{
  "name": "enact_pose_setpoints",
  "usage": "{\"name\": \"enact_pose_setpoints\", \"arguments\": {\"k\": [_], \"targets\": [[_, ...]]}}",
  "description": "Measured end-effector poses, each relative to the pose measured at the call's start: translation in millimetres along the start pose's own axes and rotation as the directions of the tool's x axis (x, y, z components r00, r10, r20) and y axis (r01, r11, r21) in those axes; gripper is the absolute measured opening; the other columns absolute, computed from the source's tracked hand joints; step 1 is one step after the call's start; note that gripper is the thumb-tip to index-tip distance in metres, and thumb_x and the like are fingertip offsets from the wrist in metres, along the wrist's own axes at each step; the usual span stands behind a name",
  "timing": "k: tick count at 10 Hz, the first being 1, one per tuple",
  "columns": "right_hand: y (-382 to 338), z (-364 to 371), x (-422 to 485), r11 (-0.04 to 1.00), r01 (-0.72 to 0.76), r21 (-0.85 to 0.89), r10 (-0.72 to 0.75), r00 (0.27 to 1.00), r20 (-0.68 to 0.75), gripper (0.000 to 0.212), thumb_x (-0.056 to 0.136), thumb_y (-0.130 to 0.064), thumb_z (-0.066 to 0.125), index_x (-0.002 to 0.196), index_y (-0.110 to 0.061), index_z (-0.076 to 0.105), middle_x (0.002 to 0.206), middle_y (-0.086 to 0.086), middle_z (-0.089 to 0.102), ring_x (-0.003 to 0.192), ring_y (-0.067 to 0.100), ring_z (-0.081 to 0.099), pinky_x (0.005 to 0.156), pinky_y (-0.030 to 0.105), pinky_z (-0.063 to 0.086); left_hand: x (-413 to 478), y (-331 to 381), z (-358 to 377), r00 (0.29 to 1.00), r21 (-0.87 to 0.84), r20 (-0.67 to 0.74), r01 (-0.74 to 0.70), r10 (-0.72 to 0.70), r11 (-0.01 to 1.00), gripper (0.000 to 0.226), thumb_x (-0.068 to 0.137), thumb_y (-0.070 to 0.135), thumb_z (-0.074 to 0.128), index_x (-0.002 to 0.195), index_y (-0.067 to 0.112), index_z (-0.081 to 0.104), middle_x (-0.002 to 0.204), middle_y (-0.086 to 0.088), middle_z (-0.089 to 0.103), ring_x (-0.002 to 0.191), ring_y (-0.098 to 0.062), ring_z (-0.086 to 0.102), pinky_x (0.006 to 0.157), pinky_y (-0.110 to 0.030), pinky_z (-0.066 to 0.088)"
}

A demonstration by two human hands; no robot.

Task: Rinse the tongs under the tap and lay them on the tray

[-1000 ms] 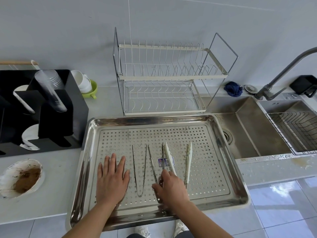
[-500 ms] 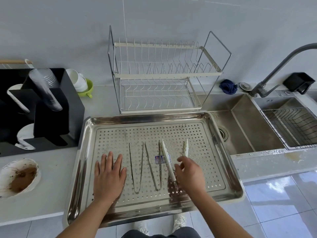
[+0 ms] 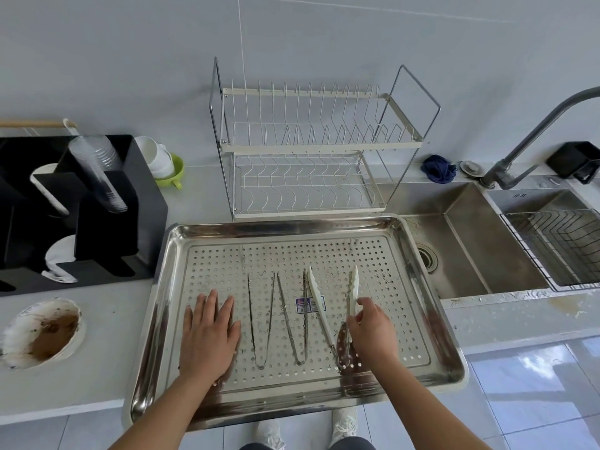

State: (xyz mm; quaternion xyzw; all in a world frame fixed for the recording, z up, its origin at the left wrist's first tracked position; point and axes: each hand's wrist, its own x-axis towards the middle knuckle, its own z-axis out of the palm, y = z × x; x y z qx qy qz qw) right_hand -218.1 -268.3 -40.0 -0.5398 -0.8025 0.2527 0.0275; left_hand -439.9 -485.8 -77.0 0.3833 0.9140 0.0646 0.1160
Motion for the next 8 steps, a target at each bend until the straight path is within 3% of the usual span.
{"name": "enact_pose_setpoints", "arguments": {"k": [1,2,4,8], "targets": [[0.4,0.6,1.2,1.000,0.000,0.005,0.000,1.000,0.007,0.035,0.100,-0.018,0.061,0.134,-0.010,0.054,0.109,0.006,0.070,0.089,0.020,0.067,0.073,0.030,0.057,-1.2,1.6,-0.8,1.000,-0.010,-0.010,-0.007,0.007,1.000,0.080,0.091,0.061,0.001,0.160,0.026,0.023,0.170,-0.009,0.011,0.157,-0.029,0.002,0.125,-0.046,-0.005],[0.8,0.3,0.2,0.999,-0.013,0.041,0.012,1.000,0.013,0.039,0.099,-0.019,0.061,0.135,-0.010,0.051,0.103,0.006,0.068,0.086,0.019,0.065,0.070,0.030,0.054,0.1,1.2,0.6,1.000,-0.005,0.007,0.016,-0.015,1.000,0.064,0.103,0.055,0.019,0.160,0.026,0.022,0.170,-0.009,0.009,0.157,-0.029,0.001,0.127,-0.048,-0.001],[-2.7,-4.6,1.6,0.999,0.031,0.013,-0.031,0.999,-0.033,0.039,0.098,-0.022,0.062,0.135,-0.011,0.053,0.110,0.006,0.063,0.083,0.017,0.059,0.064,0.024,0.042,6.7,8.4,-5.9,0.998,-0.016,0.030,0.056,-0.055,0.998,0.062,0.102,0.052,0.037,0.158,0.026,0.028,0.168,-0.010,0.019,0.156,-0.030,0.010,0.126,-0.051,0.008],[-28.9,-30.8,27.4,0.954,0.278,-0.115,-0.286,0.956,-0.065,0.041,0.095,-0.033,0.064,0.135,-0.022,0.060,0.123,-0.003,0.066,0.113,0.017,0.060,0.085,0.033,0.057,20.5,32.1,-38.2,0.999,0.091,0.028,0.014,-0.017,0.996,0.073,0.100,0.053,0.036,0.161,0.026,0.008,0.169,-0.012,0.010,0.156,-0.031,0.008,0.125,-0.054,0.010]]}}
